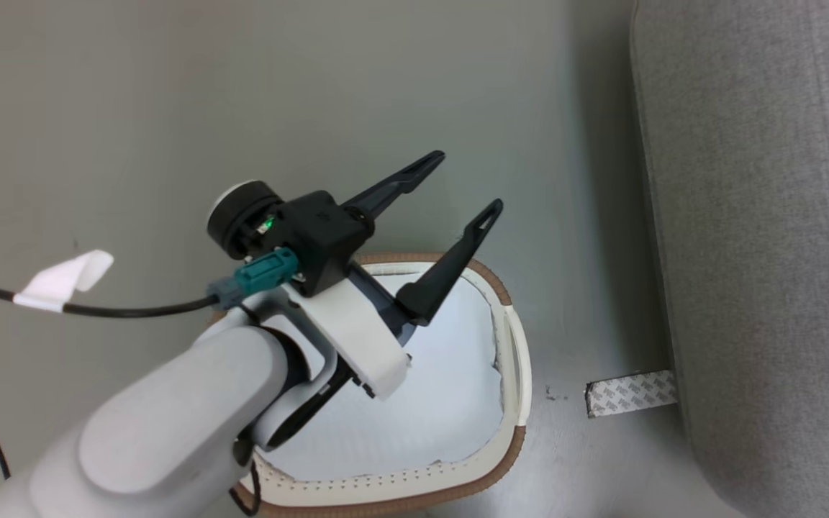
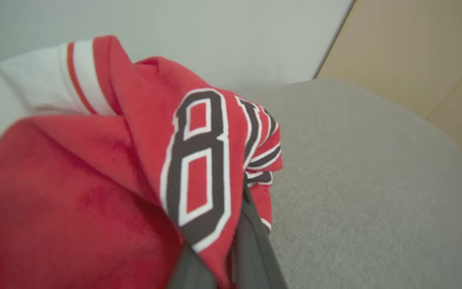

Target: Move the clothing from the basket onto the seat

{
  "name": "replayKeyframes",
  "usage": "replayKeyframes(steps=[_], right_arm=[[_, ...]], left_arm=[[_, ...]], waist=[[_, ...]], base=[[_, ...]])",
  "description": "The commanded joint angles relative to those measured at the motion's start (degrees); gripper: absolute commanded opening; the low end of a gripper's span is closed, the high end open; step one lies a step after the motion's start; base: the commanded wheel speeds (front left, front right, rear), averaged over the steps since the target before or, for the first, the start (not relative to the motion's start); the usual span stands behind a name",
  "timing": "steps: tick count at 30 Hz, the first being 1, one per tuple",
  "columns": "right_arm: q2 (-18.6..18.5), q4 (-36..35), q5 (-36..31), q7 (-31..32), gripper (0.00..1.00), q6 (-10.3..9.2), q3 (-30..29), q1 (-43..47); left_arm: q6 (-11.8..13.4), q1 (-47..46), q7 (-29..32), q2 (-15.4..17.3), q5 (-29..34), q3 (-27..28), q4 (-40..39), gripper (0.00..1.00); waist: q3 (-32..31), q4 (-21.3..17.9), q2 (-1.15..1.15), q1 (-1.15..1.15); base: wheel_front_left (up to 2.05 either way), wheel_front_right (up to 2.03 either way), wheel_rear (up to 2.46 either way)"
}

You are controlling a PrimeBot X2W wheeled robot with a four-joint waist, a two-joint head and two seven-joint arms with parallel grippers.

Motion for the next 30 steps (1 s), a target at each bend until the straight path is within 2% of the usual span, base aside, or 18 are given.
replayKeyframes(steps=[1,6,11,19,30], right_arm=[[0.47,1.96,-0.16,-1.29,1.00,-0.15,-0.70,1.10],[1.23,7.20,0.68,-4.53,1.00,-0.15,2.43,4.15],[2.15,8.75,3.01,-9.07,1.00,-0.15,8.03,9.52],[4.55,2.54,8.19,-12.29,1.00,-0.15,20.52,21.10],[7.07,-9.09,12.01,-12.84,1.00,-0.15,34.35,37.82]], left_arm=[[0.33,1.03,-0.34,0.82,-0.60,0.46,0.27,1.00],[1.57,2.60,-1.14,1.28,-1.90,1.35,1.32,1.00],[2.92,4.87,-2.80,1.46,-3.13,2.66,2.86,1.00],[5.77,12.16,-8.06,1.79,-6.53,5.19,6.93,1.00],[9.28,25.93,-13.65,0.69,-10.03,10.19,14.99,1.00]], waist=[[-1.25,-0.59,0.00,-0.01],[-5.13,-1.91,0.00,-0.01],[-10.50,-2.61,0.00,-0.01],[-20.40,-1.15,0.00,-0.01],[-33.05,5.55,0.00,-0.01]], base=[[0.00,0.00,0.00],[0.00,0.00,0.00],[0.00,0.00,0.00],[0.00,0.00,0.00],[0.00,0.00,0.00]])
